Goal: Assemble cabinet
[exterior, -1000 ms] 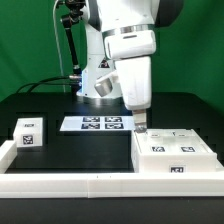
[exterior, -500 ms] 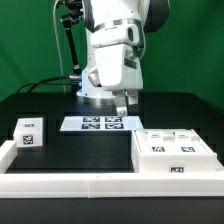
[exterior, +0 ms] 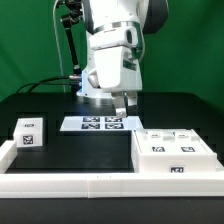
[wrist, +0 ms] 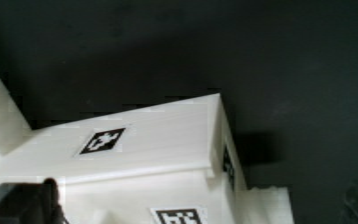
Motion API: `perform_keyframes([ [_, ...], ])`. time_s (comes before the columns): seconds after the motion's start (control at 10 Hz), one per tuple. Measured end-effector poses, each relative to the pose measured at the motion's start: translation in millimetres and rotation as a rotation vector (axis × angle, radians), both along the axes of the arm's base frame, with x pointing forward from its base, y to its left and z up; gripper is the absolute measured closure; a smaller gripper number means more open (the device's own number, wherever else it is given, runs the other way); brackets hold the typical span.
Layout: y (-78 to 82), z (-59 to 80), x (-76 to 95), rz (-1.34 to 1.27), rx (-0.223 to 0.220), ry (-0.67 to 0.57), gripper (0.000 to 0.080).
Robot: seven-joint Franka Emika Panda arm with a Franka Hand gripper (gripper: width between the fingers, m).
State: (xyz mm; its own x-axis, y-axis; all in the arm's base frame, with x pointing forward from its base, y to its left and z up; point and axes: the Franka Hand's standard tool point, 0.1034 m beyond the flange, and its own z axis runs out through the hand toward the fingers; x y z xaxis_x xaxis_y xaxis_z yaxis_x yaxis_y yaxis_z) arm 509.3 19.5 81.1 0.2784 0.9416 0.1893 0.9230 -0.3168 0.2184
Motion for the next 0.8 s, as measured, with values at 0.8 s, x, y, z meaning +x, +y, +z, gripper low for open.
perform_keyframes([
  [0.8,-0.4,-5.9,-13.6,-0.408,0.132,-0.003,0.0002],
])
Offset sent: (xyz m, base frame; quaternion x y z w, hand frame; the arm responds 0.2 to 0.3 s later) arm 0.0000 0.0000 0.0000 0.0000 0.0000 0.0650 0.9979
